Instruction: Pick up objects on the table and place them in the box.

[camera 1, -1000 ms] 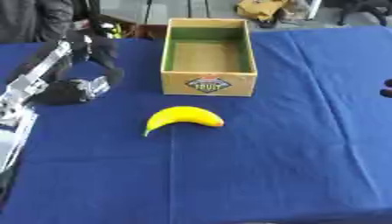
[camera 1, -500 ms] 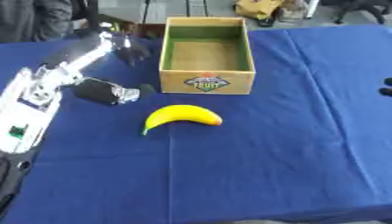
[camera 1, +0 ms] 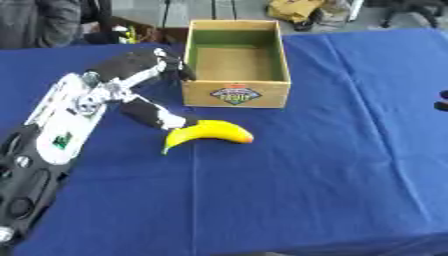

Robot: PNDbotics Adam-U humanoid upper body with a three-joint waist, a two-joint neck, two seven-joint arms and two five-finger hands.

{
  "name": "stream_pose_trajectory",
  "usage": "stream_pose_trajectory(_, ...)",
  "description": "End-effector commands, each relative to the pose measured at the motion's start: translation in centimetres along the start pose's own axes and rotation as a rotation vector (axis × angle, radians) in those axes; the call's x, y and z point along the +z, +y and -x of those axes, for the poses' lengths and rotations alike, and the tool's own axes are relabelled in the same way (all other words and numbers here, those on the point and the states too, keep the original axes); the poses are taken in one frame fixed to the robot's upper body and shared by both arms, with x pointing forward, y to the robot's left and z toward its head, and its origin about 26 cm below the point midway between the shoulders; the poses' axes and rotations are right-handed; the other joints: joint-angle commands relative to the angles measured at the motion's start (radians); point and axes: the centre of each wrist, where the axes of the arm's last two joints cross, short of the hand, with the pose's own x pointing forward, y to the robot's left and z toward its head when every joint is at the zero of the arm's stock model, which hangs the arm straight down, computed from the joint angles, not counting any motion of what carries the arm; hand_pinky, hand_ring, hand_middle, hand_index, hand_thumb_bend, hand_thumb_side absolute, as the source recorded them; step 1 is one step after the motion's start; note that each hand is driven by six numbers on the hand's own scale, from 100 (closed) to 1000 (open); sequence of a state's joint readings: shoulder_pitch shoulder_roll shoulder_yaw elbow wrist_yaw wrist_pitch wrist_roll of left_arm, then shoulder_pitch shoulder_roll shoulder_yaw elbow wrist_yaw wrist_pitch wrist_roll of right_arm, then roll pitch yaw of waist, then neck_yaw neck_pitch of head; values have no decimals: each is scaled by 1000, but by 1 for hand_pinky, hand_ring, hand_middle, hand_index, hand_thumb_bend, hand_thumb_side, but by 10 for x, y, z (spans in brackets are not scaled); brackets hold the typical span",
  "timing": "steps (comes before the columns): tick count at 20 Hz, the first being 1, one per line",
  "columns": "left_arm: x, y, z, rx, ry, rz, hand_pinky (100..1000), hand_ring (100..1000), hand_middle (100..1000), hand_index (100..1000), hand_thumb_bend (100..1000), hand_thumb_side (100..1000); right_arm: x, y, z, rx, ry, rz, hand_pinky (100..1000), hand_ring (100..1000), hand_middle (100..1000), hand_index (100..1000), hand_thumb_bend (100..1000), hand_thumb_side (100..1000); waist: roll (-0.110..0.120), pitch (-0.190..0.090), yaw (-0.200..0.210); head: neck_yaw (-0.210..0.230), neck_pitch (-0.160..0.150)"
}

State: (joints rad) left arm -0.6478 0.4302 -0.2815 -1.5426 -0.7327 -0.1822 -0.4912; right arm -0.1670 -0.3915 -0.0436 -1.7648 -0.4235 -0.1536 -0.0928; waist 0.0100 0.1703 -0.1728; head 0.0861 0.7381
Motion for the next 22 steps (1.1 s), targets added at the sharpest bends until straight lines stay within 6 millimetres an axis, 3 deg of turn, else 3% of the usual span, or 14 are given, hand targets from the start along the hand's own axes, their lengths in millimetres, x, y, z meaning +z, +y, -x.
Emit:
stream_pose_trajectory(1, -7, 3, -3, -62, -11, 3, 677, 612, 637, 769, 714, 492, -4, -2, -6, 9, -21, -10, 650, 659, 588, 768, 100, 868, -4, -16, -3, 3, 10)
stream_pose_trajectory(12, -22, -31, 7, -62, 26, 84, 665, 598, 621, 754, 631, 467, -4, -2, -6, 7, -18, -9, 649, 658, 588, 768, 100, 868, -5, -17, -4, 1, 11)
stream_pose_trajectory(22, -34, -42, 11, -85, 67, 42, 659, 598, 620, 751, 617, 446, -3, -1, -5, 4, -15, -10, 650, 657, 587, 768, 100, 868, -7, -18, -9, 1, 13)
